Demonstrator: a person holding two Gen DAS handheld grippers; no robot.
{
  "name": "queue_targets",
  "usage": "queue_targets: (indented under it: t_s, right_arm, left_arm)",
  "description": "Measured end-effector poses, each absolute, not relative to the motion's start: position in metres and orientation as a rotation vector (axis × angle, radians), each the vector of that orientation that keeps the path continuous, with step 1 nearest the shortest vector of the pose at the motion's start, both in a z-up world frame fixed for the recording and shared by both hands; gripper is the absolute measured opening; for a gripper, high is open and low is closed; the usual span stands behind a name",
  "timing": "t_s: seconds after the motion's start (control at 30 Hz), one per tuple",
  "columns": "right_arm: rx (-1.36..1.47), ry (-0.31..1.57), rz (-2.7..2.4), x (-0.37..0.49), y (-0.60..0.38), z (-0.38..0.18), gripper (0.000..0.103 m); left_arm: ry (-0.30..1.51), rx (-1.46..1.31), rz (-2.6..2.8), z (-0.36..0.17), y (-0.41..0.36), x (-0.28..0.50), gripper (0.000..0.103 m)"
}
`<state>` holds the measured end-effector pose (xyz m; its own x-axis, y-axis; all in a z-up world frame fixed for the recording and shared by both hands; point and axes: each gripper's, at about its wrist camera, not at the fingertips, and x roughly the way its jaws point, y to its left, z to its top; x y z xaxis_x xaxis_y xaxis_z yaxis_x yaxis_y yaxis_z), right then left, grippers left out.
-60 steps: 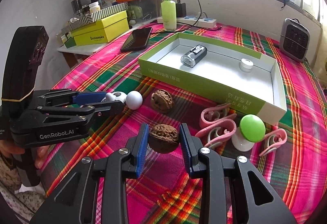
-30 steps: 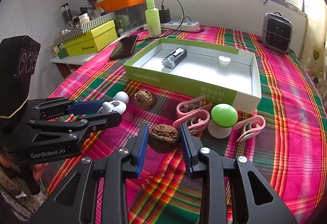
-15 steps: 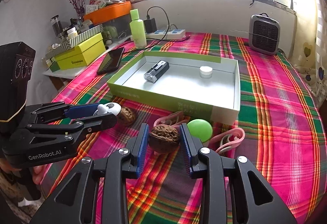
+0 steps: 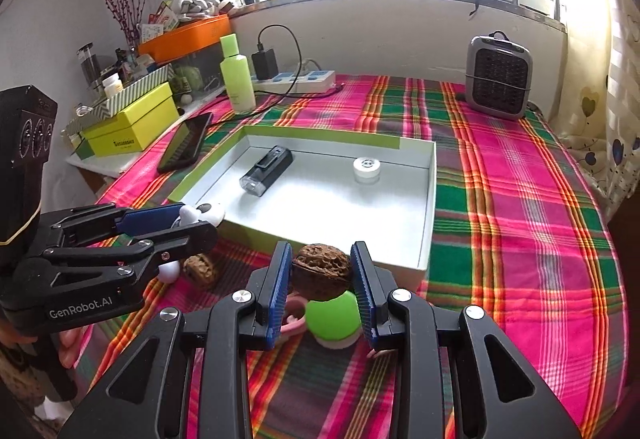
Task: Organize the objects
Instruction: 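Grasp a walnut with the right gripper while the left gripper holds the white toy, then lower the white toy and walnut into the green box and open both grippers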
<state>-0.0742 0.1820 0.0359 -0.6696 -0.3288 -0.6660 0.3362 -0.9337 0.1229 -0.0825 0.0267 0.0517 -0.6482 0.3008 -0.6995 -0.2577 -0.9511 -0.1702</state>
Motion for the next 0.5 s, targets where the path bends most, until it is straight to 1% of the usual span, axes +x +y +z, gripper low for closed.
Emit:
queue_targets:
  t_s: [0.5]
  right_arm:
    - [1.066, 0.026, -2.616, -0.122, 0.188, 0.032, 0.032]
  left_arm:
    - [-0.083, -1.142, 2.618, 0.047, 0.035, -0.13, 0.041]
